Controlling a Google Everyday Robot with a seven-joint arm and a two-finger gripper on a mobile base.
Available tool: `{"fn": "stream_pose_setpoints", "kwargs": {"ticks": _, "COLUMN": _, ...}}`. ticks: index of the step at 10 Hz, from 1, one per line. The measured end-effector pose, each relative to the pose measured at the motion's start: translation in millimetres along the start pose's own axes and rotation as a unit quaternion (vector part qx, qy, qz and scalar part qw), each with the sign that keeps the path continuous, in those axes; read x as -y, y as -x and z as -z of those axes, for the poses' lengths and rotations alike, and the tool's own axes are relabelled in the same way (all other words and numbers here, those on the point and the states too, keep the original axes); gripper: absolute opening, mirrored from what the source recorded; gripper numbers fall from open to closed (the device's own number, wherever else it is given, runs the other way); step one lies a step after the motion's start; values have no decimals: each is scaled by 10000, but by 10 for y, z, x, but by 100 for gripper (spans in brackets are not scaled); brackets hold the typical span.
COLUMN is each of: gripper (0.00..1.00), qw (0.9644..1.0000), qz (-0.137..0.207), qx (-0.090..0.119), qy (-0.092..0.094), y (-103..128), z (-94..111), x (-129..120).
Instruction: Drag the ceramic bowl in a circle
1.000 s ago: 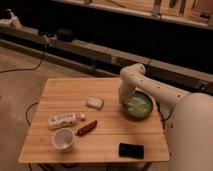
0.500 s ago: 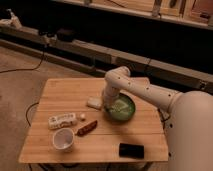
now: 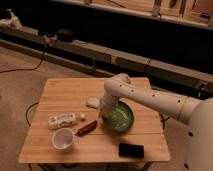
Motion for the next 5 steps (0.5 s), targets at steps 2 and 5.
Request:
{"fn": "stream_pose_setpoints", "kwargs": {"ticks": 2, "gripper": 0, "qw": 9998, "qz": 106, "qx": 162, "qy": -24, "y": 283, "z": 47, "x": 36}}
{"fn": "stream_pose_setpoints", "kwargs": {"ticks": 5, "gripper": 0, "qw": 9986, "qz": 62, "qx": 523, "qy": 3, "y": 667, "z": 100, "x": -158}}
